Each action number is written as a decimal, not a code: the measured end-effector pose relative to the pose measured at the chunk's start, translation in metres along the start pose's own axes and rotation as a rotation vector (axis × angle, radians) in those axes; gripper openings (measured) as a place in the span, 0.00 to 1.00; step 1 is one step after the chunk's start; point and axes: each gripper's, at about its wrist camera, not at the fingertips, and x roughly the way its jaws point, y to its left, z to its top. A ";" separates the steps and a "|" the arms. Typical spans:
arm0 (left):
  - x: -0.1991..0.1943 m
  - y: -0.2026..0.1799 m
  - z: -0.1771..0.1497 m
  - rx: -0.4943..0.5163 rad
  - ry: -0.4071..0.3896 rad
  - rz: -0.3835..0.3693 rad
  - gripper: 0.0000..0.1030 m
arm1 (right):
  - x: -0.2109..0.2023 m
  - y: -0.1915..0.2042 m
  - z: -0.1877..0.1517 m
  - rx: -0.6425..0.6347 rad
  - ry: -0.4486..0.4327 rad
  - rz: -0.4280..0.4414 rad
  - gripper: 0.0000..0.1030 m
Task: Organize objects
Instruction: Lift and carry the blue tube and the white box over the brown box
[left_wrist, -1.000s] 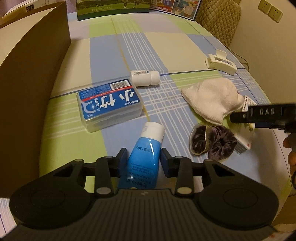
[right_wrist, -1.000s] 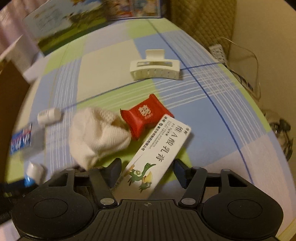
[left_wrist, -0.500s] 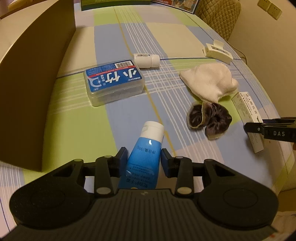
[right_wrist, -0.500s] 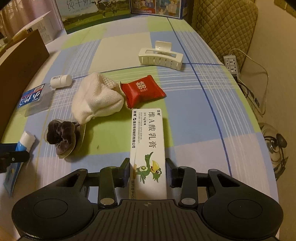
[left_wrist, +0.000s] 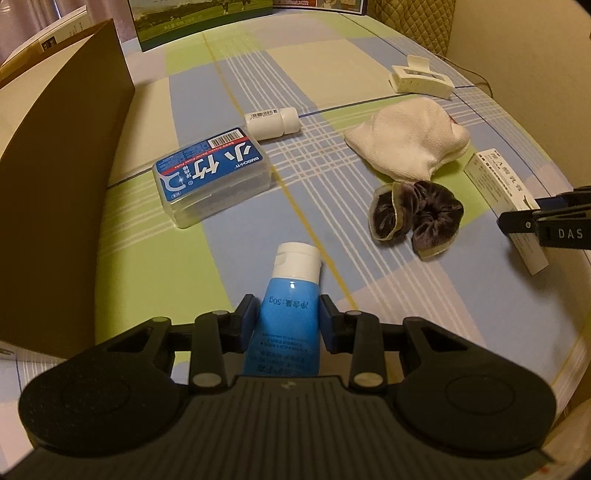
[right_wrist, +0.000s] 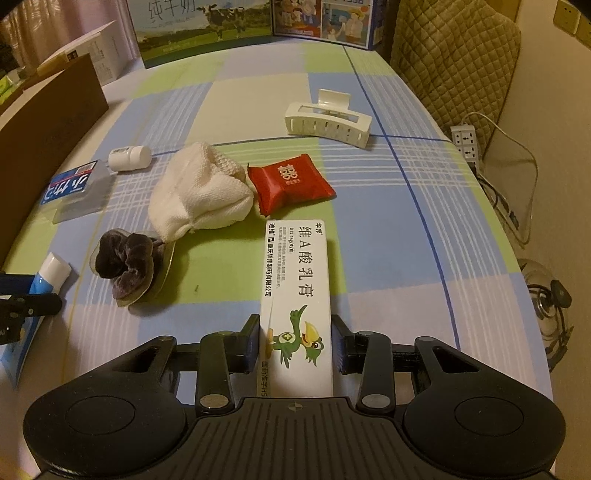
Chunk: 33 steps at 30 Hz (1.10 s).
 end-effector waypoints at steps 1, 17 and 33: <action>0.000 0.000 0.000 -0.004 0.000 -0.001 0.30 | -0.001 0.000 0.000 0.001 0.001 0.002 0.34; -0.058 0.016 0.002 -0.106 -0.131 -0.067 0.29 | -0.053 0.019 0.023 -0.009 -0.109 0.123 0.34; -0.157 0.078 0.013 -0.276 -0.362 -0.040 0.29 | -0.088 0.149 0.076 -0.171 -0.201 0.458 0.34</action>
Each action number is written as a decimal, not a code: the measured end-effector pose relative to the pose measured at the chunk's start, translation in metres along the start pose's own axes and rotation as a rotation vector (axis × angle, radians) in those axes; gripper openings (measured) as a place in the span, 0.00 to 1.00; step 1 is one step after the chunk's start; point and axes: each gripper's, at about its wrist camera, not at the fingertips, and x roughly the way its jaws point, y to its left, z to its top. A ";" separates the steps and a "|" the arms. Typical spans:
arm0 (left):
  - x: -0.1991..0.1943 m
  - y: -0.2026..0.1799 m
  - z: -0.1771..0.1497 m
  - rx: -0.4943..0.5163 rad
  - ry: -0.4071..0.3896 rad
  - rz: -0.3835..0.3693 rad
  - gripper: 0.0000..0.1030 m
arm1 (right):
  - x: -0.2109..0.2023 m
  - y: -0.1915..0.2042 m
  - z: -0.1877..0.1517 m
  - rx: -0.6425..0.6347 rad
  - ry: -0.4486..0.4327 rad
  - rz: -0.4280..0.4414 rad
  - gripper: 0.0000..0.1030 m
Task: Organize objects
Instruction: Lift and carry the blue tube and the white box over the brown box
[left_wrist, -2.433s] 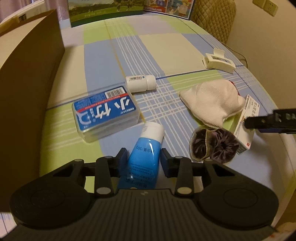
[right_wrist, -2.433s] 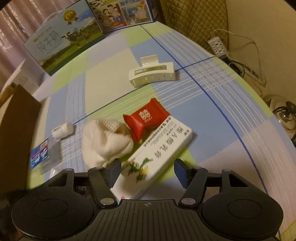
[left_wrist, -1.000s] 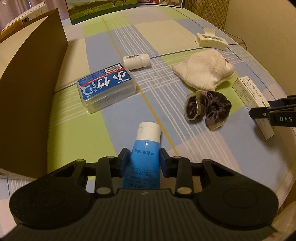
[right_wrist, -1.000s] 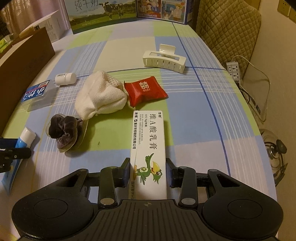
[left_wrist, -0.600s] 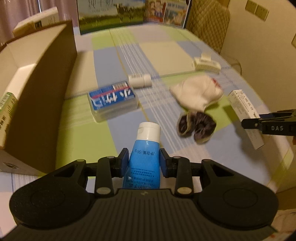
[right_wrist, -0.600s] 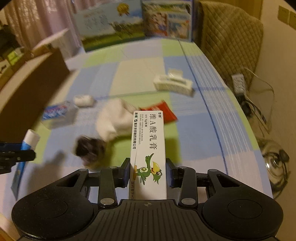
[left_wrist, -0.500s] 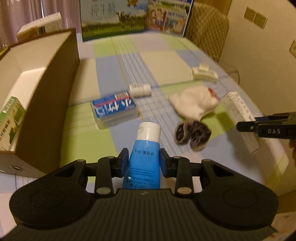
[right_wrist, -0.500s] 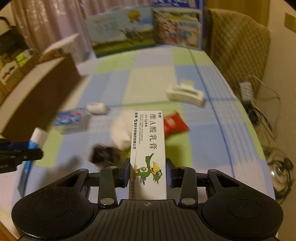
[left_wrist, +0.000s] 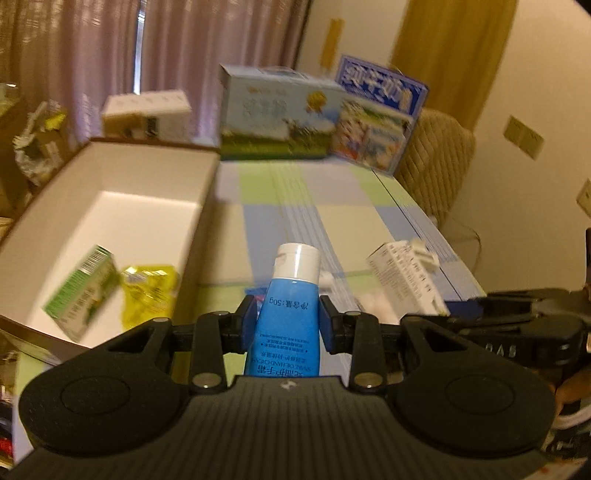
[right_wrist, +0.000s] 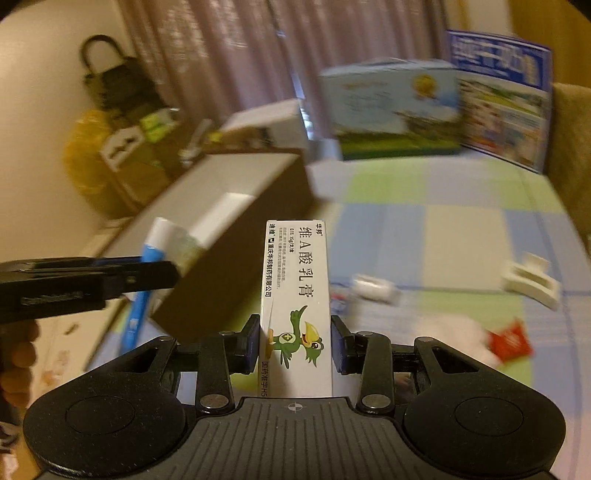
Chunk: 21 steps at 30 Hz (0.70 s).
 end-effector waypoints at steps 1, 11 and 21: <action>-0.004 0.005 0.003 -0.007 -0.009 0.009 0.29 | 0.005 0.009 0.005 -0.007 -0.002 0.020 0.34; -0.032 0.073 0.036 -0.057 -0.085 0.147 0.29 | 0.070 0.078 0.053 -0.018 0.000 0.137 0.34; -0.012 0.151 0.065 -0.063 -0.041 0.248 0.29 | 0.149 0.123 0.083 -0.051 0.062 0.069 0.34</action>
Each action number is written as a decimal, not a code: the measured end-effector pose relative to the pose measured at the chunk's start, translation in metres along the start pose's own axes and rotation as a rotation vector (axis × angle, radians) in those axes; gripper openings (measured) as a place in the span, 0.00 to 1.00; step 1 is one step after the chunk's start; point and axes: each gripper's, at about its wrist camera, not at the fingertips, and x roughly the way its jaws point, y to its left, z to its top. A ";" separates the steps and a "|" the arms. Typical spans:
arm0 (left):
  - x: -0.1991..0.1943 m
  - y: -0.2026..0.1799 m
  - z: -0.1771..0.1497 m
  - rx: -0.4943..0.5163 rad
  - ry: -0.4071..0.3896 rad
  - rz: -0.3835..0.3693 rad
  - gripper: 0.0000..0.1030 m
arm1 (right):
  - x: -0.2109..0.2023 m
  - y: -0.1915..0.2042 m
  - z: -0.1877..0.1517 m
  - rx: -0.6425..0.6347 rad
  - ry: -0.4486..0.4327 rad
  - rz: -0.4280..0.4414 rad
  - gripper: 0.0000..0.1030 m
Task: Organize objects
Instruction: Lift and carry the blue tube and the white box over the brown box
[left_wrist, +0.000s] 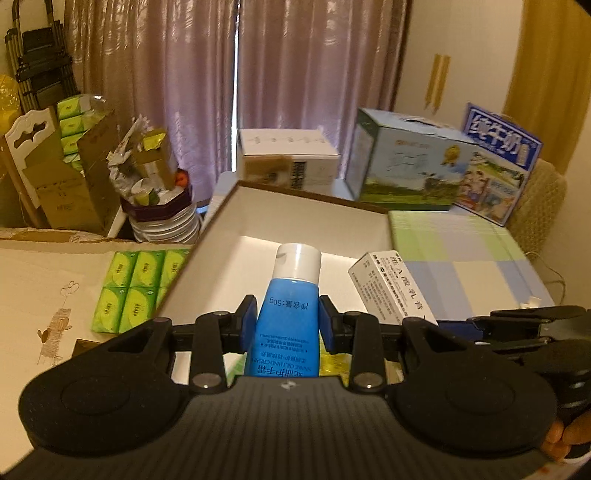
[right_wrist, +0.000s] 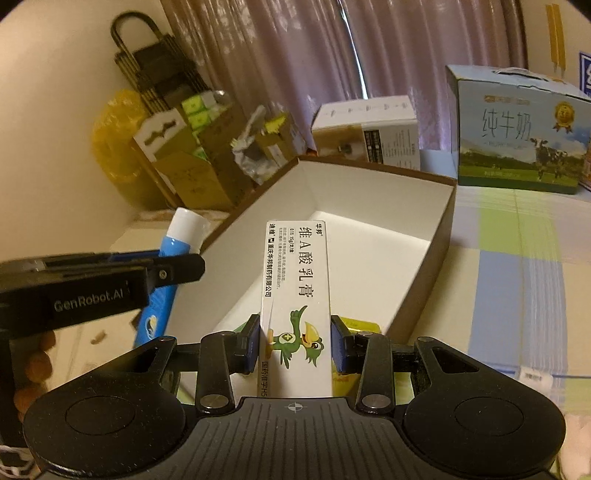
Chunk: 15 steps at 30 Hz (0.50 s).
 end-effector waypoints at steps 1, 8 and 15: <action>0.007 0.006 0.004 -0.002 0.014 0.000 0.29 | 0.008 0.002 0.002 -0.003 0.009 -0.016 0.34; 0.051 0.031 0.019 0.036 0.085 0.009 0.30 | 0.051 0.000 0.009 -0.018 0.071 -0.115 0.34; 0.095 0.040 0.024 0.070 0.154 0.011 0.30 | 0.076 -0.002 0.015 -0.045 0.100 -0.185 0.34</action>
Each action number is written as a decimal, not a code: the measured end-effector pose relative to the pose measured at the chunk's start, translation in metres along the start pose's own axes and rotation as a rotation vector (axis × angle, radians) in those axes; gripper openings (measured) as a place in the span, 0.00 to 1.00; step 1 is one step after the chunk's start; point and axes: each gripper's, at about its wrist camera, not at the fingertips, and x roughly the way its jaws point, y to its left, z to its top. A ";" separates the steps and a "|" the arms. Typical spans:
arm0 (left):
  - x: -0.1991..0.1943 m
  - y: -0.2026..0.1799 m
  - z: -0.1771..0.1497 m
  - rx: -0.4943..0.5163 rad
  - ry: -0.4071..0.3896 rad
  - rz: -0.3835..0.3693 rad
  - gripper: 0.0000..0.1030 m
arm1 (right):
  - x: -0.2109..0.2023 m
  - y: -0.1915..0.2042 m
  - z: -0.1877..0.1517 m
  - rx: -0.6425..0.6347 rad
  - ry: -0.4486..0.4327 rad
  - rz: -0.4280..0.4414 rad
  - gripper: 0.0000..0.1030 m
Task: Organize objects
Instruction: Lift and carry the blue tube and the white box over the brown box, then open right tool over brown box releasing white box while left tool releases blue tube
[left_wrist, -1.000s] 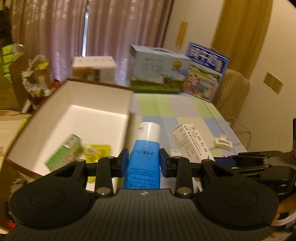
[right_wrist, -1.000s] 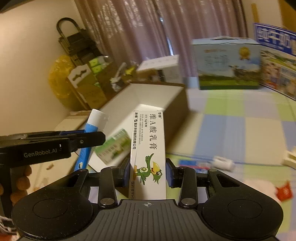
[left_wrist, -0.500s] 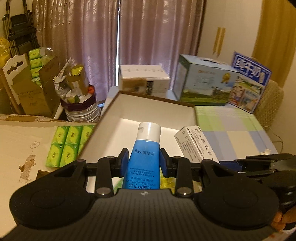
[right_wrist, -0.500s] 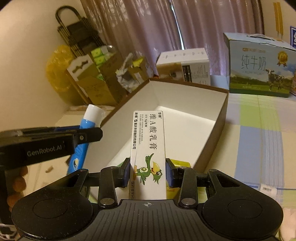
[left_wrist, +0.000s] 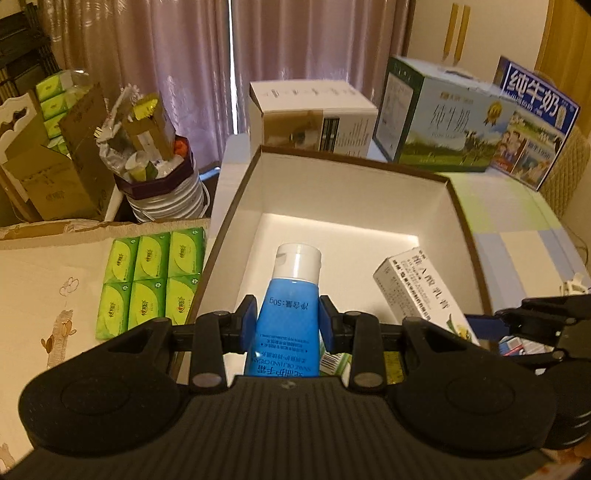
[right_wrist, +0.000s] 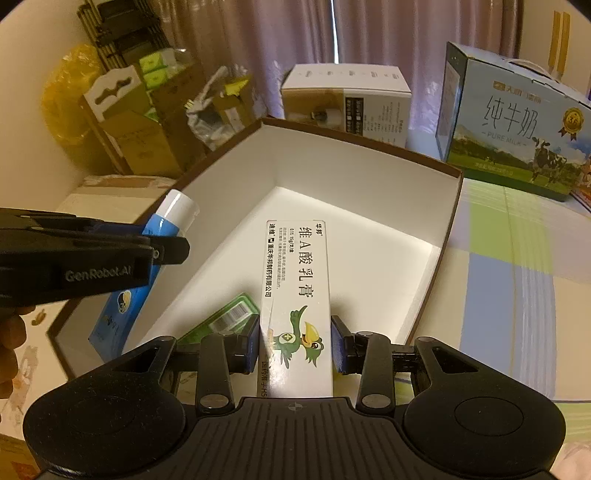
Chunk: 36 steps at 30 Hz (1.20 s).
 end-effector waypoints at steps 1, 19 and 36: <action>0.005 0.001 0.001 0.003 0.009 -0.001 0.30 | 0.002 0.000 0.001 -0.001 0.003 -0.006 0.34; 0.045 0.005 0.000 0.017 0.077 -0.003 0.30 | 0.013 -0.011 0.007 0.011 -0.018 -0.058 0.51; 0.033 0.002 0.001 0.023 0.053 0.006 0.52 | -0.009 -0.009 -0.001 -0.005 -0.053 -0.021 0.58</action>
